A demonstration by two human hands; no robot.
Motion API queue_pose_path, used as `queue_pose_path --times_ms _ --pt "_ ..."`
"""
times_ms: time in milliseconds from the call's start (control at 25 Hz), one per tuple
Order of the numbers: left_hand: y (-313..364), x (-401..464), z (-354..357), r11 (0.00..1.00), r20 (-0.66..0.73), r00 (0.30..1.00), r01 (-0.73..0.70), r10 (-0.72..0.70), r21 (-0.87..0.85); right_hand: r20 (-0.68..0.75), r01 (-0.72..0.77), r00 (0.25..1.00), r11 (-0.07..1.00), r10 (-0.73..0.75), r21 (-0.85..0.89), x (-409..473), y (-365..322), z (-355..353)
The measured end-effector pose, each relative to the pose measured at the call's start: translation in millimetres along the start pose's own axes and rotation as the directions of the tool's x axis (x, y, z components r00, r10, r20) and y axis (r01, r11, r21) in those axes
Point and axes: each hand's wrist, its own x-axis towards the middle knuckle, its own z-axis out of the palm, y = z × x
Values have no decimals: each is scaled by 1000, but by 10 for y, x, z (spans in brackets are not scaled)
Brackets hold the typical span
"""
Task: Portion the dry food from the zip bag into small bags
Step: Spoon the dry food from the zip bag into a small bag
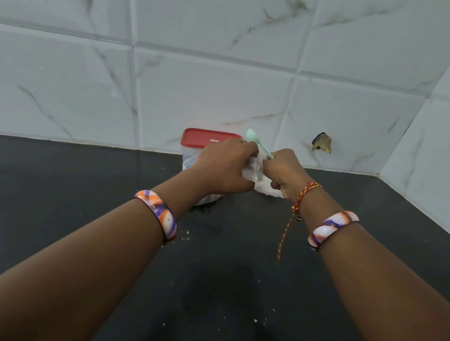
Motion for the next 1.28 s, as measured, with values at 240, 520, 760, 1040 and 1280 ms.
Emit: queue_pose_path --times_ms 240,520,760,1040,1280 --pt "-177 -38 -105 994 -22 994 104 -103 41 97 70 993 997 -74 36 71 -94 132" --pt "-876 -69 -116 714 -29 729 661 -684 -233 126 -28 991 989 46 -143 342 -9 208" --pt "-883 -146 342 382 280 534 808 -798 -449 -5 445 867 780 -498 -441 262 -9 494" --pt "-721 -292 663 153 302 368 820 -880 -552 312 509 780 261 -543 -820 286 311 1009" --pt "-575 108 659 318 67 542 584 -838 -747 -53 169 973 850 -225 -499 594 617 722"
